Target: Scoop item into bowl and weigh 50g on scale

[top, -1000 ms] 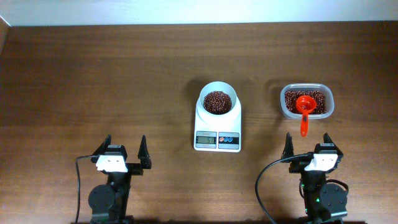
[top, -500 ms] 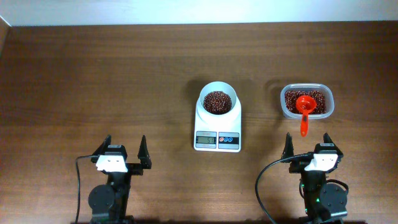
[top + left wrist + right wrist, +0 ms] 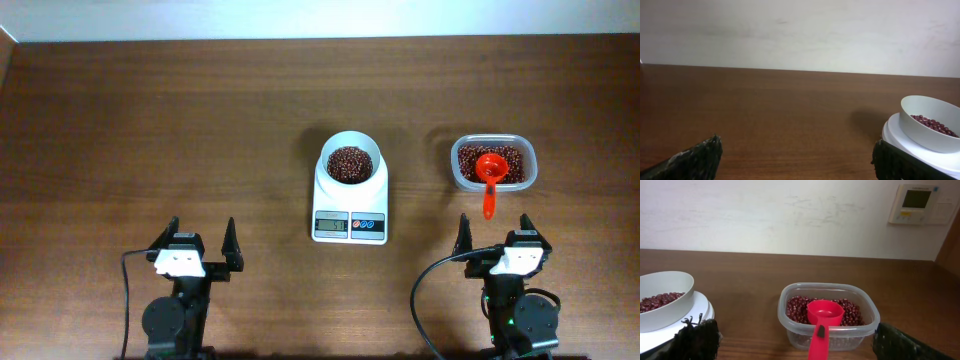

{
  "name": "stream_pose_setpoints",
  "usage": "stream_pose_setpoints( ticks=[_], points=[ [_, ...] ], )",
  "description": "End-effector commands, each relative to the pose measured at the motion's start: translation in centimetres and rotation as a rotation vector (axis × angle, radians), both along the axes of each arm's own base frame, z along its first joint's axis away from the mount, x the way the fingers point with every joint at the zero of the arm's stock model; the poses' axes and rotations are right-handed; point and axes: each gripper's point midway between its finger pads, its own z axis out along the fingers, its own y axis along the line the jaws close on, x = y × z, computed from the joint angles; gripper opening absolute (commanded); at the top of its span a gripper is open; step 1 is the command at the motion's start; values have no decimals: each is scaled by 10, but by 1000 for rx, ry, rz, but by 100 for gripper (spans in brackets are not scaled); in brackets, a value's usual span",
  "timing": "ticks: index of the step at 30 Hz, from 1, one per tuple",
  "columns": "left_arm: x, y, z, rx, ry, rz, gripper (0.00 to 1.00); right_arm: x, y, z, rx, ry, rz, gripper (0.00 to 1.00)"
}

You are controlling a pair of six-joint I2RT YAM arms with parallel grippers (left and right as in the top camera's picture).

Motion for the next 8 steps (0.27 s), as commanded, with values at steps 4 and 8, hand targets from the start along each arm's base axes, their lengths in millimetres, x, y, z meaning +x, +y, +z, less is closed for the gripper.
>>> stream_pose_setpoints(
  ticks=[4,8],
  points=[
    [0,3,-1,16,0,13,99,0,3,-3,7,7,12,99],
    [0,3,-1,16,0,13,99,0,3,-3,7,7,12,99]
  ],
)
